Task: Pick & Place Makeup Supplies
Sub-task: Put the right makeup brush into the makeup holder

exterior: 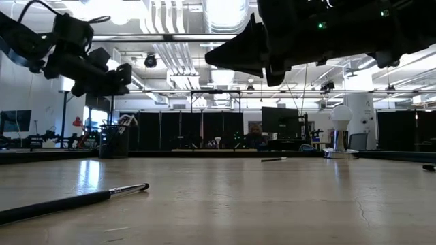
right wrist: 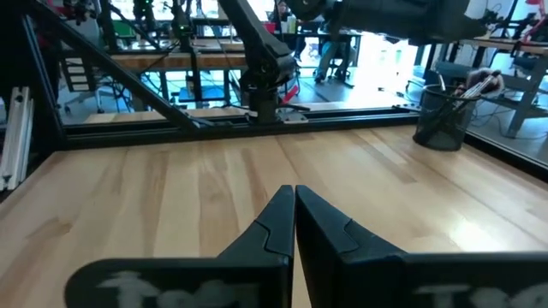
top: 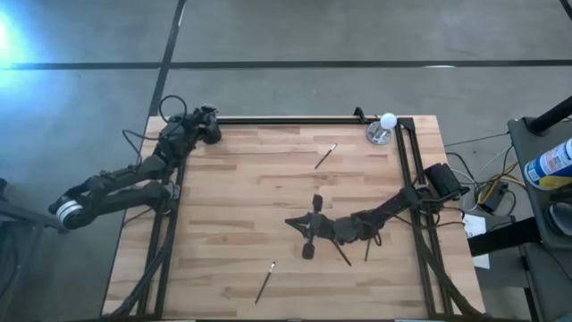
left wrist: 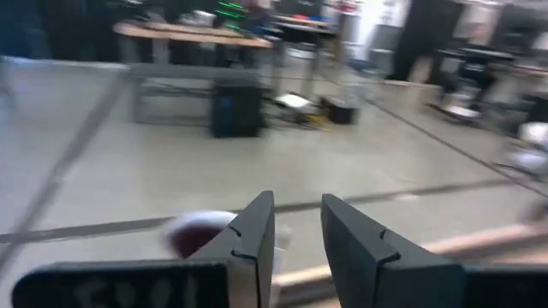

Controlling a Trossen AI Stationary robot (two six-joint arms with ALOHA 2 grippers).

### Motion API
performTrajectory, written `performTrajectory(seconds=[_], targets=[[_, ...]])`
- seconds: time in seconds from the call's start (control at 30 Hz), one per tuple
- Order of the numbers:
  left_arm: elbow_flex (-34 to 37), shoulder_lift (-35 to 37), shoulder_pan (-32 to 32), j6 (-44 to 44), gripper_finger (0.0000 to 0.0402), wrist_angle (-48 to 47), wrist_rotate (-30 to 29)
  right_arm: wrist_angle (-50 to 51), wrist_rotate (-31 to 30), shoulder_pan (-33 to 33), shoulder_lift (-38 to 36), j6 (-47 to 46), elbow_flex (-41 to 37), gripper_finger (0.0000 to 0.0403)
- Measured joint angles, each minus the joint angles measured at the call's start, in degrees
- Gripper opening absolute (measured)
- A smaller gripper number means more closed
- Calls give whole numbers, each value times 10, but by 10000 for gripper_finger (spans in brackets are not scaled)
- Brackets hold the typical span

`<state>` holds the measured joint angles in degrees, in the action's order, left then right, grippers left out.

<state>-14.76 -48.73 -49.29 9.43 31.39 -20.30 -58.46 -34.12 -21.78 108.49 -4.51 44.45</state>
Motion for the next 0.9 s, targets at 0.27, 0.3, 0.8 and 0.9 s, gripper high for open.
performTrajectory(seconds=[0.27, 0.3, 0.8, 0.9], targets=[[1, 73, 123, -10, 57, -118, 134, 47, -38, -2, -12, -15, -8, 8], [1, 78, 149, -18, 49, -130, 136, 71, -49, 0, -20, -22, -9, 8], [134, 36, 465, -22, 2, 163, 89, 623, -177, -79, -213, -476, -20, 8], [137, 29, 473, -22, 2, 162, 89, 795, -169, -125, -224, -667, 4, 8]])
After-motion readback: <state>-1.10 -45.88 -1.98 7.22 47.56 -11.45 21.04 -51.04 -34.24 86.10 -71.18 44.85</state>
